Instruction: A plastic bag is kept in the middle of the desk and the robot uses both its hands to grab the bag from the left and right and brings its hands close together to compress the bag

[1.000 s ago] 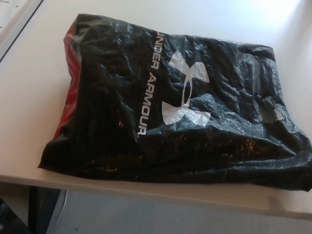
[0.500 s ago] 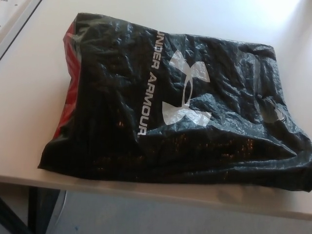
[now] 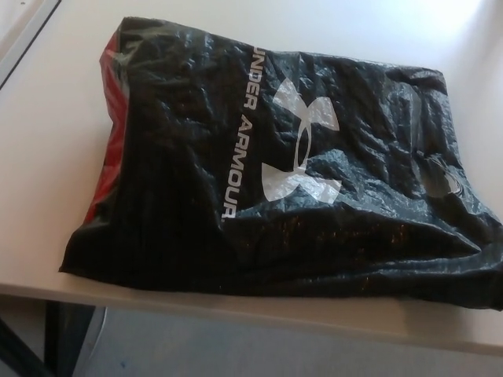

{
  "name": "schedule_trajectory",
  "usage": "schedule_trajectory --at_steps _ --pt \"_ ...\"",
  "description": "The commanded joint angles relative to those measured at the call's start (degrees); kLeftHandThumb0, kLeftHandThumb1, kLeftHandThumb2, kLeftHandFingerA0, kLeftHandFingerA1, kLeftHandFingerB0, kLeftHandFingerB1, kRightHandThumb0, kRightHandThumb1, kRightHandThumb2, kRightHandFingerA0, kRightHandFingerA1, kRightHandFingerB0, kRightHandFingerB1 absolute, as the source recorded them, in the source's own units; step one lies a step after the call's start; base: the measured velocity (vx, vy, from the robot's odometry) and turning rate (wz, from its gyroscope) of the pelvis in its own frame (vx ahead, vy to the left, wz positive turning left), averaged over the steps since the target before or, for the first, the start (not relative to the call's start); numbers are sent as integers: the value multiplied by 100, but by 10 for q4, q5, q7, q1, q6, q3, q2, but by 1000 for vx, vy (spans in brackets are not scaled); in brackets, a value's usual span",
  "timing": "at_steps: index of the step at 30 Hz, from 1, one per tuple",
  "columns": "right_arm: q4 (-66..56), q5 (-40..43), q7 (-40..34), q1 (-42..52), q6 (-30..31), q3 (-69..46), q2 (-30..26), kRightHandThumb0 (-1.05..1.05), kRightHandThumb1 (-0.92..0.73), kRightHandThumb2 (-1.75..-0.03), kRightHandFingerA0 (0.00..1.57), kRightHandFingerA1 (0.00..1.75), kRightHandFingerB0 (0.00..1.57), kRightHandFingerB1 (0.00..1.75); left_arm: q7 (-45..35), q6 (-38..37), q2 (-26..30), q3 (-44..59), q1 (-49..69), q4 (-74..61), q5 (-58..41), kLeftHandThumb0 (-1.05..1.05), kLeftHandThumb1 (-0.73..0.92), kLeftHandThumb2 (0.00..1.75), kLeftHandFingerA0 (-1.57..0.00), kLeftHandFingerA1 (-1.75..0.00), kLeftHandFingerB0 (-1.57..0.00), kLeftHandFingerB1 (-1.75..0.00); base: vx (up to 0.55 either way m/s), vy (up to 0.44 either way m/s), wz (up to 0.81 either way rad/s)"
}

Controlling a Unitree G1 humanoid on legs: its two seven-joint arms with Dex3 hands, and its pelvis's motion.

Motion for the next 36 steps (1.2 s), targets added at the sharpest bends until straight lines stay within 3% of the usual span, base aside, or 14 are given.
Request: schedule_trajectory --at_steps 1,3,4,6,7,8,9,10,11,19,20,23,24,36 --pt "57 23 47 -125 171 10 -48 -96 -58 -95 1 21 0 0 3 178 42 -52 -80 30 26 -94 92 87 -6 -33 -16 -30 0 0 0" --pt "88 19 54 -158 195 15 -57 -96 -58 -95 1 20 0 0 -5 186 41 -70 -93 55 35 -96 92 90 -3 -30 -14 -27 0 0 0" --pt "98 15 52 -168 200 16 -58 -98 -60 -96 2 21 0 0 -7 190 38 -74 -99 63 32 -86 82 126 -4 -30 -12 -32 0 0 0" --pt "116 3 47 -185 219 19 -60 -99 -60 -97 2 24 0 0 -7 193 28 -85 -112 88 29 -87 83 125 -4 -30 -12 -33 0 0 0" --pt "128 -4 46 -194 232 23 -61 -102 -62 -98 4 25 4 1 -6 194 20 -93 -118 111 31 -96 92 89 -3 -27 -15 -28 0 0 0" --pt "139 -5 46 -201 237 26 -63 -101 -61 -98 3 22 1 0 -7 195 15 -98 -123 127 31 -97 91 87 -2 -26 -14 -28 0 0 0" --pt "158 -8 46 -213 246 31 -63 -98 -58 -99 1 20 0 0 -9 194 8 -106 -131 155 33 -88 81 124 -4 -24 -12 -32 0 0 0" --pt "174 -13 45 -224 257 37 -62 -98 -58 -99 1 20 0 0 -10 195 3 -114 -138 178 38 -88 81 124 -4 -24 -12 -32 0 0 0" --pt "183 -12 43 -230 262 39 -60 -97 -57 -99 1 19 0 0 -8 191 0 -120 -145 199 41 -98 91 91 -2 -24 -16 -28 0 0 0" --pt "277 -9 26 -276 300 64 -44 -94 -56 -99 3 23 2 1 15 175 -36 -150 -171 325 57 -90 92 89 -3 -26 -16 -28 0 0 0" --pt "292 -8 23 -282 308 68 -43 -89 -52 -98 2 26 0 7 19 167 -43 -154 -177 351 60 -83 83 123 -3 -29 -13 -34 0 0 0" --pt "329 -5 17 -292 322 74 -40 -88 -52 -98 3 28 2 8 26 144 -61 -160 -183 399 65 -83 83 122 -4 -28 -13 -35 0 0 0" --pt "351 -7 11 -296 325 78 -39 -98 -60 -100 7 26 8 0 23 147 -67 -162 -184 413 62 -92 92 87 -3 -24 -17 -28 0 0 0" --pt "464 7 -1 -291 337 117 -34 -89 -58 -102 0 33 0 8 21 160 -96 -179 -214 514 70 -92 91 88 -1 -23 -17 -28 0 0 0"
